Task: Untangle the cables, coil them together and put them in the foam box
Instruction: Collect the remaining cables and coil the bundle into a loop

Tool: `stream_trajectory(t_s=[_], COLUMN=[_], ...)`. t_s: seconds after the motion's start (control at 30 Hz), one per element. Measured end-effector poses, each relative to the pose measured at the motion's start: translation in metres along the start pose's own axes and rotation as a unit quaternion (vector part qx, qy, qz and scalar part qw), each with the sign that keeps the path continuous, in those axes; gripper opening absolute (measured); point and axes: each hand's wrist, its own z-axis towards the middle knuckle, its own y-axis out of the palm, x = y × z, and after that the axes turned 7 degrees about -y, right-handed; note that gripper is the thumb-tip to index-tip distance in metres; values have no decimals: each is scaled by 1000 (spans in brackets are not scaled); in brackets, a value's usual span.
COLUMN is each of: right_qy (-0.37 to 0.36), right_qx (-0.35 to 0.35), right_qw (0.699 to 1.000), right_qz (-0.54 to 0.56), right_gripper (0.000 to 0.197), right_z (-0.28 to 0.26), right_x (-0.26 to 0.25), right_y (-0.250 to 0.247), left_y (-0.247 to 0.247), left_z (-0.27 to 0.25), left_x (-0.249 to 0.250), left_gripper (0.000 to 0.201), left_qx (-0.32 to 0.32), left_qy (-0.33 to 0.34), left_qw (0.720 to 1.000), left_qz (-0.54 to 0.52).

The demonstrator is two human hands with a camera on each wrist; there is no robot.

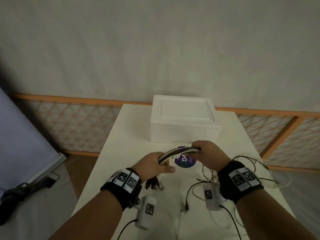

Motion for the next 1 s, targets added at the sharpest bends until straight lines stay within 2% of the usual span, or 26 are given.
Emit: stream_trajectory(t_s=[0.03,0.1,0.17,0.23,0.33,0.4,0.47,0.5,0.57,0.63,0.7,0.77,0.83,0.9,1.0], right_qy=[-26,-75,-105,-119,-116,-123,-146,-157,-172,-189,-204,-206,-179,-143,-99], right_qx=[-3,-20,-33,-38,-42,-46,-48,-47,-33,-2,42,96,124,128,123], right_qw=[999,993,983,976,976,974,966,962,957,952,949,953,967,980,986], right_qz=[-26,-94,-148,-178,-179,-187,-209,-219,-232,-241,-237,-200,-133,-57,59], right_gripper=[30,31,29,26,21,20,19,17,12,11,19,27,26,20,19], right_z=[1,3,3,3,4,6,9,10,12,14,16,17,17,17,19], right_x=[-8,-25,-38,-45,-45,-47,-52,-56,-60,-59,-55,-50,-50,-50,-51], right_y=[-6,-19,-29,-36,-41,-40,-35,-32,-31,-31,-27,-19,-14,-10,-6], left_y=[-3,-8,-12,-18,-30,-32,-27,-22,-10,-1,6,11,14,17,18], left_z=[-2,-5,-4,-1,1,1,3,3,3,1,-2,-3,-4,-5,-7], left_x=[-4,-13,-18,-18,-10,3,18,23,29,32,32,32,33,34,39], left_gripper=[30,52,74,90,102,94,87,78,43,18,15,22,26,20,22], left_qx=[-42,-125,-155,-132,-62,-59,-100,-117,-119,-114,-120,-147,-182,-206,-229], left_qy=[-7,-2,26,59,100,96,78,77,72,50,25,11,-6,-15,0], left_qw=[999,986,969,961,970,968,964,969,980,981,974,963,949,938,925], left_qz=[-34,-112,-191,-236,-214,-224,-233,-205,-140,-149,-192,-226,-256,-278,-304])
